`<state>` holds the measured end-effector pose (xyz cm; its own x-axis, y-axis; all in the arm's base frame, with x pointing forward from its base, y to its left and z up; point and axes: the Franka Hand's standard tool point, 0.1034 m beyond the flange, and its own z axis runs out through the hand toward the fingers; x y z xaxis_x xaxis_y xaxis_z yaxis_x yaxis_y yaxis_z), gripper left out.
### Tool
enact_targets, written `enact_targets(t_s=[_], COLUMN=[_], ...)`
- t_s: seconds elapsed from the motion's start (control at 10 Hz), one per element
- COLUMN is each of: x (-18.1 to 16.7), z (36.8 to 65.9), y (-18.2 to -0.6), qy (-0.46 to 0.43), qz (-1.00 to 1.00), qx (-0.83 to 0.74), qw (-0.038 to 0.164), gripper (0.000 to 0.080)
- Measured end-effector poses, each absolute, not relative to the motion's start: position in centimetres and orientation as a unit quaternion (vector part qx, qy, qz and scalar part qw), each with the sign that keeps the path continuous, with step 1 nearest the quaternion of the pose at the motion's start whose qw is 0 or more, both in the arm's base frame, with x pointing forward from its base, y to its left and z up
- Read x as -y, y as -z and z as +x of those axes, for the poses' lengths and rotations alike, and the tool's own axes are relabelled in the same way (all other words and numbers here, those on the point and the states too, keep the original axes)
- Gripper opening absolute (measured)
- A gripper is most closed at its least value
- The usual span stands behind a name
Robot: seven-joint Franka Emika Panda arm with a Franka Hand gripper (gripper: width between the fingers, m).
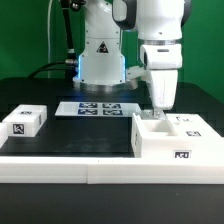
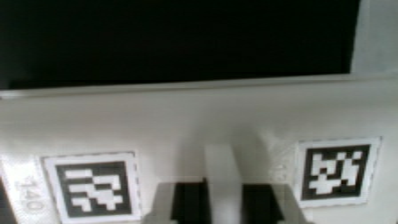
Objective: Assemble cabinet
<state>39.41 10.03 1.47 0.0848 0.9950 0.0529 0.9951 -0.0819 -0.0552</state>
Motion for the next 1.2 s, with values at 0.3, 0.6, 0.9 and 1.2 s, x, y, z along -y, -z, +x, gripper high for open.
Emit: enact_targets(t_s=[0.3, 0.6, 0.9, 1.2], x=[-8.9, -7.7, -7.2, -7.0], z=[40.1, 41.4, 42.5, 44.0], y=[-4.6, -6.5, -6.4, -6.1], qy=[-0.019, -0.032, -0.027, -0.026], qz=[-0.739, -0.736, -0.741, -0.744], qx=[0.673, 0.677, 0.671, 0.667], qw=[0.019, 0.010, 0.011, 0.013], gripper=[0.0068, 0.0068, 0.0068, 0.0068])
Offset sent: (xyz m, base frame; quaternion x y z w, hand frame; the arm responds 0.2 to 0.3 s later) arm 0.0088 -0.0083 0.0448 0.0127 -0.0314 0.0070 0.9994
